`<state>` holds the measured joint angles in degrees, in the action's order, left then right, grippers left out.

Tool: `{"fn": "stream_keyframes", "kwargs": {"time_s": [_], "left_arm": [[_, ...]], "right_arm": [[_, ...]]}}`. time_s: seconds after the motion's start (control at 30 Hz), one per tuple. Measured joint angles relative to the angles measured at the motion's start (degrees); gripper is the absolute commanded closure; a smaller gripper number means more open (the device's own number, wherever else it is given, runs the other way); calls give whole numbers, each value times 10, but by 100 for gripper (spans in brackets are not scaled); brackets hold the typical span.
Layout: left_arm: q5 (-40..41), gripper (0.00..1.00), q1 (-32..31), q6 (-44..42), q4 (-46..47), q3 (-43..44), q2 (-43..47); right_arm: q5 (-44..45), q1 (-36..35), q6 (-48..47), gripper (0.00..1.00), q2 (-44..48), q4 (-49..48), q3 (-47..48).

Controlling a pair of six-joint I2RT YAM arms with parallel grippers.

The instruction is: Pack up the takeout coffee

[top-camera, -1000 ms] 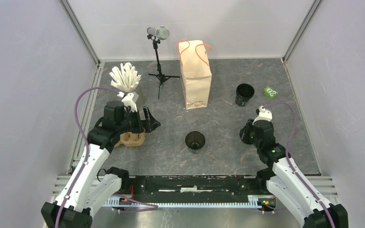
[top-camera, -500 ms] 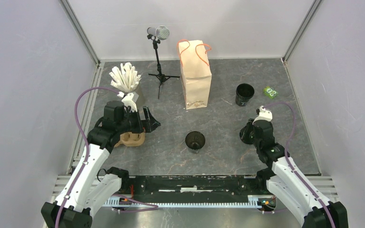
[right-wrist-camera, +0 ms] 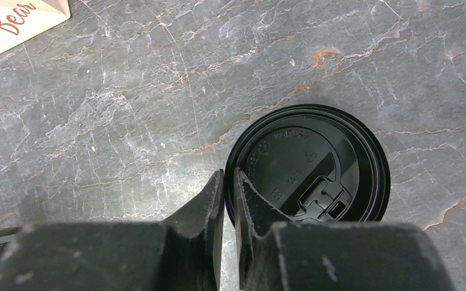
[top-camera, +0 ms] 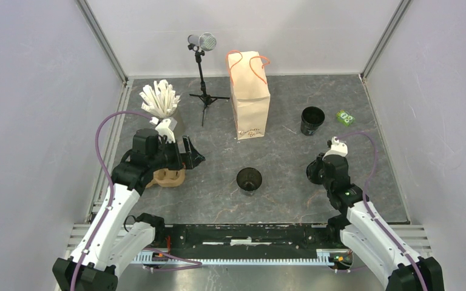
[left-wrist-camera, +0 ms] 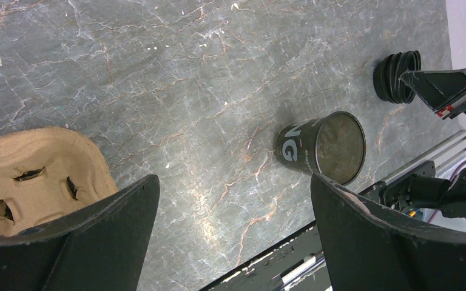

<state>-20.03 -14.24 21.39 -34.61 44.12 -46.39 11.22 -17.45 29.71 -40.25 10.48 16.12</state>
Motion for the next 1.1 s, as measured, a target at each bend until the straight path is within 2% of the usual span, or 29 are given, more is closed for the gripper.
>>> {"fn": "stream_keyframes", "kwargs": {"time_s": [0.33, 0.6, 1.1], "left_arm": [[0, 0, 0, 0, 0, 0, 0], [0, 0, 0, 0, 0, 0, 0], [0, 0, 0, 0, 0, -1, 0]], "right_arm": [[0, 4, 2, 90, 24, -6, -7], [-1, 5, 6, 86, 35, -10, -14], [-18, 11, 7, 86, 39, -25, -20]]}}
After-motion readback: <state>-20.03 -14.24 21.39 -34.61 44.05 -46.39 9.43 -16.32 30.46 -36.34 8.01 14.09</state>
